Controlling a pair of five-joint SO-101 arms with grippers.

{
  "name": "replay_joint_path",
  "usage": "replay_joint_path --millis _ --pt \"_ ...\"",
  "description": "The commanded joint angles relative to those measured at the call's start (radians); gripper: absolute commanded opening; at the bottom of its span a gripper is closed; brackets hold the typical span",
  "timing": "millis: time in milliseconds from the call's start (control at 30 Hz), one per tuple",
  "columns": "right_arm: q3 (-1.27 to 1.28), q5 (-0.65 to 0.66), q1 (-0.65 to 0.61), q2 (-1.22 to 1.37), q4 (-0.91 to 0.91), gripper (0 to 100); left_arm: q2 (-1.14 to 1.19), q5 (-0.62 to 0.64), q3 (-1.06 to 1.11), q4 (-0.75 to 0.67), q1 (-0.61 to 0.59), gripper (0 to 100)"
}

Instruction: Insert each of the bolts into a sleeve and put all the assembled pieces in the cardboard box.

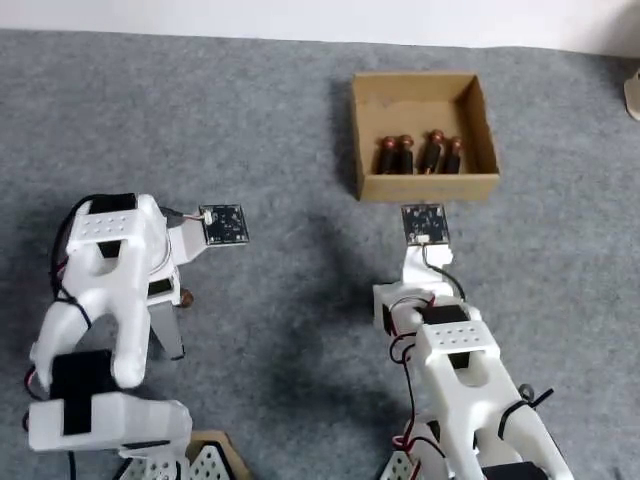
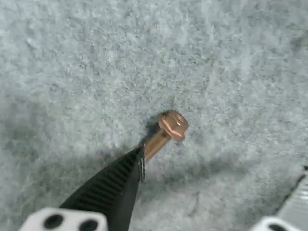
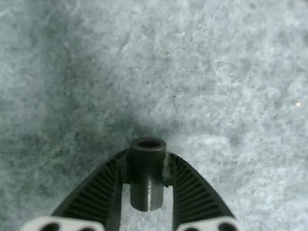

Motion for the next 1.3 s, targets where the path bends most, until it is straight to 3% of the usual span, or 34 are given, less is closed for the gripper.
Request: replay_joint_path --millis 0,200,567,700,933,1033,1133,1267 --pt "-0.004 -0.002 -0.005 -0.024 -0.016 0.5 0.03 -0.417 -0.048 -0.044 0.005 44" --pt "-0.004 -0.002 -0.005 -0.024 -0.016 0.5 0.101 -0.44 -0.05 -0.15 -0.005 44" --pt "-0.004 -0.002 -0.007 -0.024 -0.016 0.5 0.206 -0.611 -0.13 -0.161 -0.097 43" --pt "-0.004 -0.002 -0.007 -0.024 -0.016 0.5 0.278 -0.614 -0.197 -0.161 -0.127 33" --pt "-0.004 -0.002 -0.007 -0.024 -0.016 0.5 0.381 -0.614 -0.228 -0.161 -0.105 0" --pt "-0.004 -0.002 -0.007 -0.024 -0.016 0.5 0.395 -0.609 -0.226 -0.161 -0.099 4" --pt "-0.004 -0.002 -0.007 -0.024 -0.016 0.5 0.395 -0.591 -0.226 -0.161 -0.097 0" --pt "-0.004 -0.002 -0.007 -0.024 -0.016 0.5 0.394 -0.367 -0.274 -0.157 -0.07 1"
